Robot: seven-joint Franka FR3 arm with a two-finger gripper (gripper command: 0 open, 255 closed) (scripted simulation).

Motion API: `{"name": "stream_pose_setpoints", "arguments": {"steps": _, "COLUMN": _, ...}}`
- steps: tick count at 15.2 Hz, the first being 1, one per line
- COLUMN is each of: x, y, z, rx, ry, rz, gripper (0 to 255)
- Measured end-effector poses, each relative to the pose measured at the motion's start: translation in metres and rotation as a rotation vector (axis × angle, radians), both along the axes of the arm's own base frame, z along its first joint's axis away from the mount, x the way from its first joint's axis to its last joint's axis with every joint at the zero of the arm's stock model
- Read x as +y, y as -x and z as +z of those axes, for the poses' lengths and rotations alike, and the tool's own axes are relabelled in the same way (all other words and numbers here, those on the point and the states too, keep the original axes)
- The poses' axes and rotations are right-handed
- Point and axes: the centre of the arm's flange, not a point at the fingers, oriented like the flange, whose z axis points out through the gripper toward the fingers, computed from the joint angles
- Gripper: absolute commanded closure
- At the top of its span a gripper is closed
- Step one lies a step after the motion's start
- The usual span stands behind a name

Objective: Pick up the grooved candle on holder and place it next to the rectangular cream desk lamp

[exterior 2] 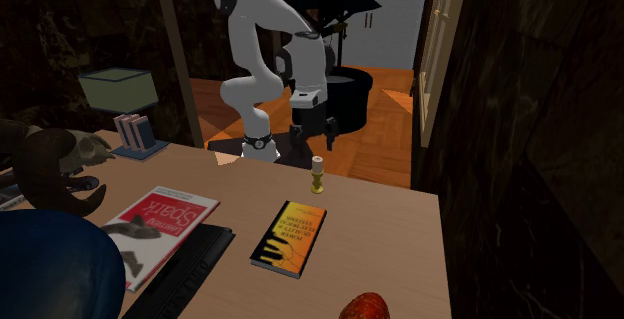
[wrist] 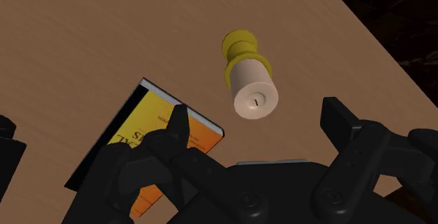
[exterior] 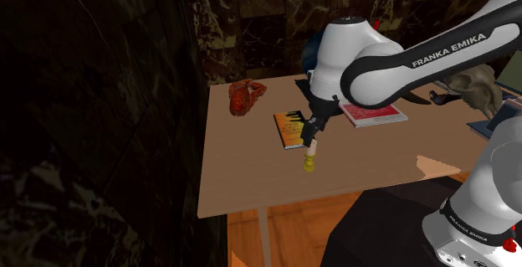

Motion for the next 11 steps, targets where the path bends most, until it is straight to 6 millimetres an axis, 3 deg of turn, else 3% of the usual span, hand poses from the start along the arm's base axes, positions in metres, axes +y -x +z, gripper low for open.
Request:
{"name": "stream_pose_setpoints", "arguments": {"steps": 7, "x": 0.004, "y": -0.005, "z": -0.038, "rx": 0.001, "ry": -0.004, "rz": 0.003, "gripper": 0}}
{"name": "stream_pose_setpoints", "arguments": {"steps": 11, "x": 0.005, "y": -0.006, "z": -0.042, "rx": 0.001, "ry": -0.004, "rz": 0.003, "gripper": 0}}
